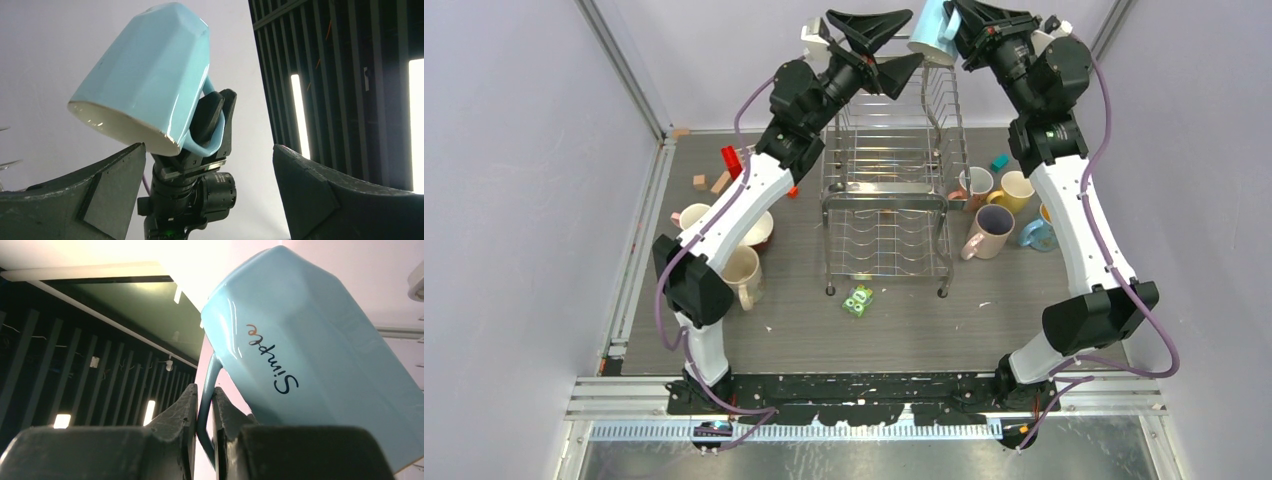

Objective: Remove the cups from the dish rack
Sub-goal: Place the cup at the center of the board.

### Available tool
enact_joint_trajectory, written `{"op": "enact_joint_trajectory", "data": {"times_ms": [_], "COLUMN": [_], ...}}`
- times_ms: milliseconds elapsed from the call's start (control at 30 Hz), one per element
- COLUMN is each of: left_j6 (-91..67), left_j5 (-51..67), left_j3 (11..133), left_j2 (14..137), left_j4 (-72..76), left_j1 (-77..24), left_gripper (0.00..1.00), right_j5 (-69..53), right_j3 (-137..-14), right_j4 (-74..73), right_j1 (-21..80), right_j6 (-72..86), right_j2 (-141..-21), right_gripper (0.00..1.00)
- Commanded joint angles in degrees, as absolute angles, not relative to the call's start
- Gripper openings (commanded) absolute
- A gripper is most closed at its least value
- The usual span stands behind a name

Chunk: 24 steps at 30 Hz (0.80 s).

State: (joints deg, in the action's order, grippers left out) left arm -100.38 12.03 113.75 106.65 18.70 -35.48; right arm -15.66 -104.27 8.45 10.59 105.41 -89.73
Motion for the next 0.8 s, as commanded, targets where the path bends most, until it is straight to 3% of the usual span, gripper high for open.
{"op": "enact_joint_trajectory", "data": {"times_ms": [0,167,467,667,767], "left_j6": [-102.43,-103.27,-106.09,-106.96,-107.14], "left_j5": [12.3,11.3,6.96,3.27,1.97], "left_j3": [118.51,118.9,114.96,110.89,110.94], "left_j2": [107.93,108.19,106.83,104.9,105.09], "left_j4": [22.21,23.04,30.22,35.74,37.69], "left_j1": [-35.36,-35.34,-35.37,-35.31,-35.25], "left_gripper": [0.98,0.93,0.73,0.55,0.4], "right_j5": [-17.32,-17.86,-16.26,-14.24,-13.36], "right_j3": [-105.54,-103.64,-98.34,-94.69,-92.76], "right_j4": [19.53,21.47,28.85,35.96,38.34], "right_j1": [12.38,13.78,14.86,14.99,15.11], "right_j6": [106.56,106.07,106.39,107.73,107.88], "right_j2": [-87.09,-86.98,-85.61,-85.18,-84.55], "right_gripper": [0.01,0.01,0.01,0.01,0.01]}}
